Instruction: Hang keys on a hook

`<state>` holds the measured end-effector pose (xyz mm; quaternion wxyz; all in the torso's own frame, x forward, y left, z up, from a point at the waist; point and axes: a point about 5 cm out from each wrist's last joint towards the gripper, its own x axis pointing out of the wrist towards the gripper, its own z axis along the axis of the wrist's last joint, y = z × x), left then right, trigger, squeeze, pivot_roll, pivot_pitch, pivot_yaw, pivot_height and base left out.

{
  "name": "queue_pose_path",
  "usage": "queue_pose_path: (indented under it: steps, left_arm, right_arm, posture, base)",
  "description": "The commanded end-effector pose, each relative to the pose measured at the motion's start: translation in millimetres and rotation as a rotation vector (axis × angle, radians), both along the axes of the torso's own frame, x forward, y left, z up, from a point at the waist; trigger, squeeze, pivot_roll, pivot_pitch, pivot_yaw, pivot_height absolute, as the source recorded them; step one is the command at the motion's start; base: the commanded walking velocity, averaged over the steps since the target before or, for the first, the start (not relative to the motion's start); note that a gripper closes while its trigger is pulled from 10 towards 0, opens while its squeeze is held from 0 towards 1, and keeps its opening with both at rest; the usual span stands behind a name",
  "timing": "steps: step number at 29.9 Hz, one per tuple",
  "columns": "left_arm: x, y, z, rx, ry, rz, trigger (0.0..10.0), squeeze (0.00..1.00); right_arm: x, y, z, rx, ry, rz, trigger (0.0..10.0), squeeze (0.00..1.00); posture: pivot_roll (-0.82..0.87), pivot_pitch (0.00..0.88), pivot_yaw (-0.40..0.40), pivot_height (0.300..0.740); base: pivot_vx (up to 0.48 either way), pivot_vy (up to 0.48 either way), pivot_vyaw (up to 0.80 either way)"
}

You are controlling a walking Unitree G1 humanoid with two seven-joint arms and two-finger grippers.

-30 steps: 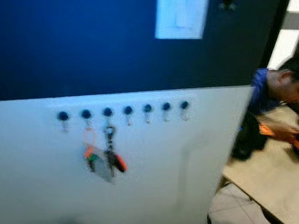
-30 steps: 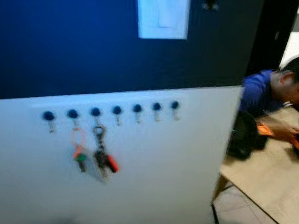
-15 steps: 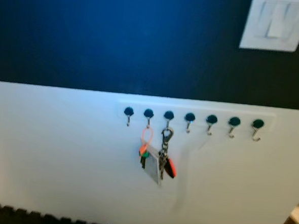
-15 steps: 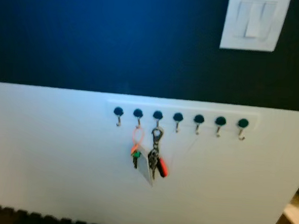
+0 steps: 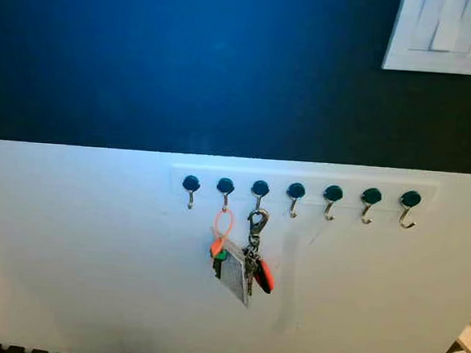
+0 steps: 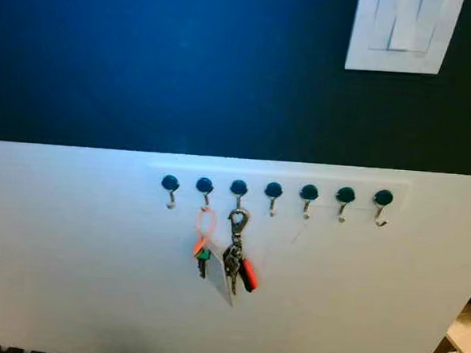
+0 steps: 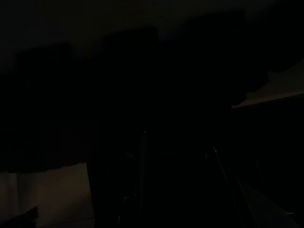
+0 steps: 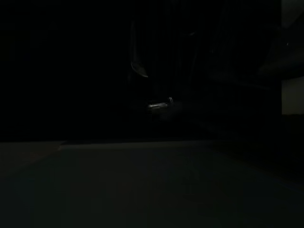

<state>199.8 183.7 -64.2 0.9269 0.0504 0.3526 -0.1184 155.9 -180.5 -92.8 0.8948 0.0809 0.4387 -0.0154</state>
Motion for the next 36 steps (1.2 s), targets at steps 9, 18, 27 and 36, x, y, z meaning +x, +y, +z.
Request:
queue_pose_path:
  steps: [9,18,27,36]
  left_arm:
    - [-1.3,3.9,-0.9,-0.009,0.018,0.035,10.0,0.0]
    - [-0.5,2.8,-0.5,-0.016,0.017,0.037,10.0,0.0]
    - [-0.8,3.4,-0.5,-0.015,0.019,0.034,10.0,0.0]
    - [-1.0,5.9,0.0,-0.007,0.021,0.026,10.0,0.0]
  right_arm:
    - [-3.7,1.7,-1.8,0.01,0.013,-0.018,10.0,0.0]
    - [-2.6,1.5,-1.3,0.011,0.008,-0.02,10.0,0.0]
    - [-2.9,1.6,-1.4,0.014,0.008,-0.022,10.0,0.0]
    - [-3.6,3.9,-1.8,0.02,0.008,-0.024,10.0,0.0]
  posture:
    - [0.07,0.011,0.027,0.74]
    - [0.07,0.013,0.026,0.74]
    - [0.07,0.013,0.028,0.74]
    - [0.08,0.01,0.033,0.74]
  base:
    - [-0.147,0.0,0.0]
    - [-0.305,0.0,0.0]
    - [-0.309,0.0,0.0]
    - [-0.31,0.0,0.0]
